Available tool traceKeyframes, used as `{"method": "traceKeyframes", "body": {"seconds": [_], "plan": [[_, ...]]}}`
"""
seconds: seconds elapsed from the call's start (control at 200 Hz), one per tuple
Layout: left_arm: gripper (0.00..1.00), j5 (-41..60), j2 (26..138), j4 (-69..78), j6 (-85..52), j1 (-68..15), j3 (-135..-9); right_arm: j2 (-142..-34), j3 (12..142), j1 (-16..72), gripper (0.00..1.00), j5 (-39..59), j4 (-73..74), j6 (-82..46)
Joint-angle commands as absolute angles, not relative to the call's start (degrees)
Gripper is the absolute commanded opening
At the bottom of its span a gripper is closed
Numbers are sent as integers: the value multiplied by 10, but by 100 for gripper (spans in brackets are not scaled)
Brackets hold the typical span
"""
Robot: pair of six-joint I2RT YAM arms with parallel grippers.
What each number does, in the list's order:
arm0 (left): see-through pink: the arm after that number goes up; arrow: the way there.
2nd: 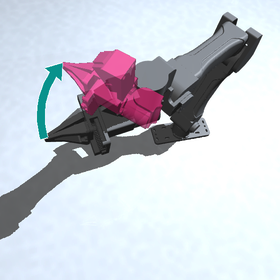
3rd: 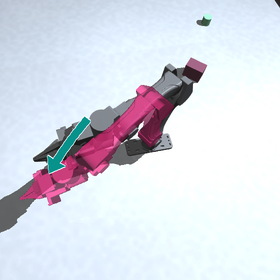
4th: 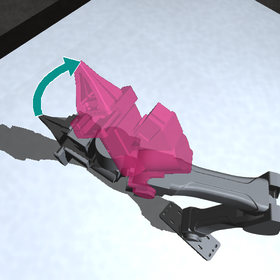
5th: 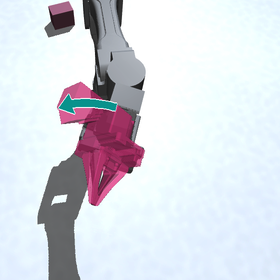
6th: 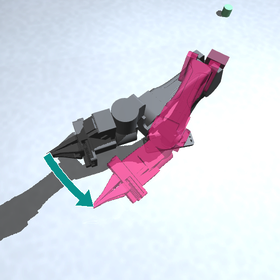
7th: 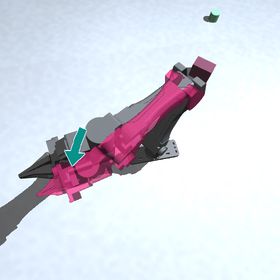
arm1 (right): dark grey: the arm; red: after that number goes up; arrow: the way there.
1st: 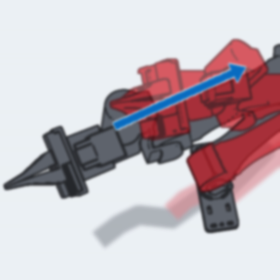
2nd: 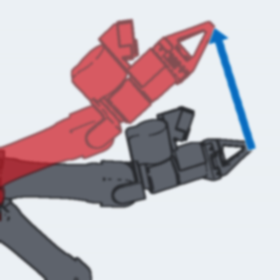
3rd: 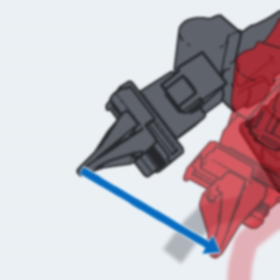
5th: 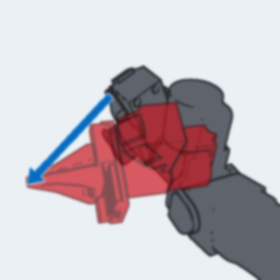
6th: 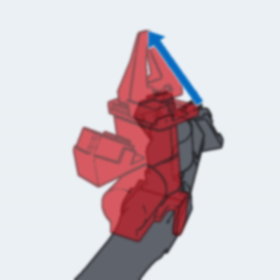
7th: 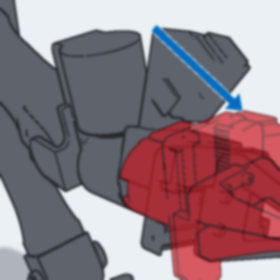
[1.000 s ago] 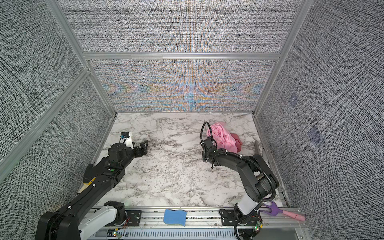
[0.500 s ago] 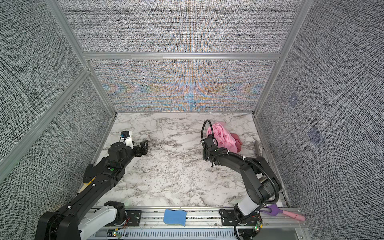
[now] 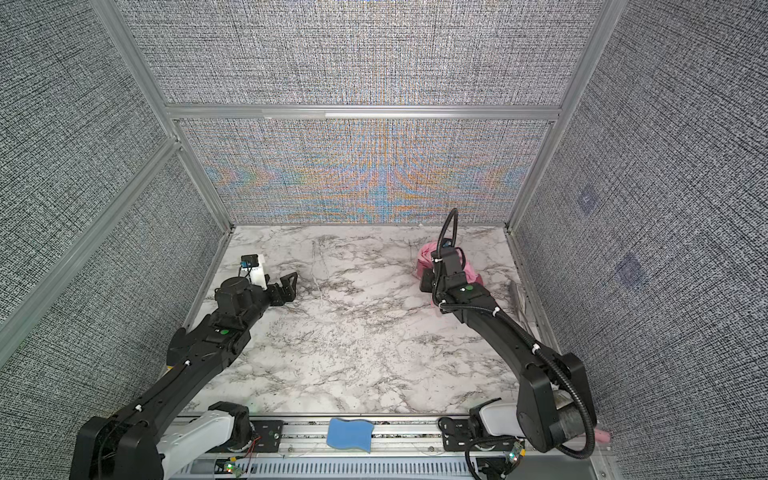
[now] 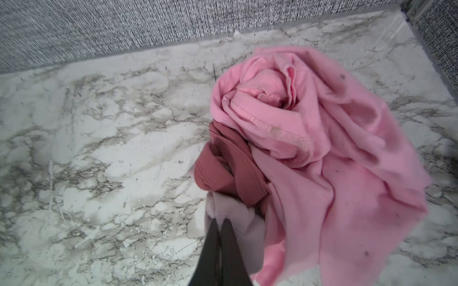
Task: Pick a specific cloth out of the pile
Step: 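Lift the lilac cloth high out of the pile with the right gripper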
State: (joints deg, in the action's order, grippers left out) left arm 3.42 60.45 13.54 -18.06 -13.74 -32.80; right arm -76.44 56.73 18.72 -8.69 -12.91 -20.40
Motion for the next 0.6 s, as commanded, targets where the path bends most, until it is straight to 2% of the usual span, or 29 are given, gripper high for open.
{"method": "traceKeyframes", "body": {"seconds": [0.0,0.245,0.495,0.595], "plan": [[95,47,605,139,-179,-137,-338,-742,587,167,0,-17,-98,-204],[96,41,588,139,-183,-137,-337,-729,656,128,0,47,-119,-205],[97,37,570,124,-180,-137,-343,-727,715,121,0,81,-129,-204],[97,37,563,119,-178,-137,-347,-723,737,120,0,124,-120,-213]]}}
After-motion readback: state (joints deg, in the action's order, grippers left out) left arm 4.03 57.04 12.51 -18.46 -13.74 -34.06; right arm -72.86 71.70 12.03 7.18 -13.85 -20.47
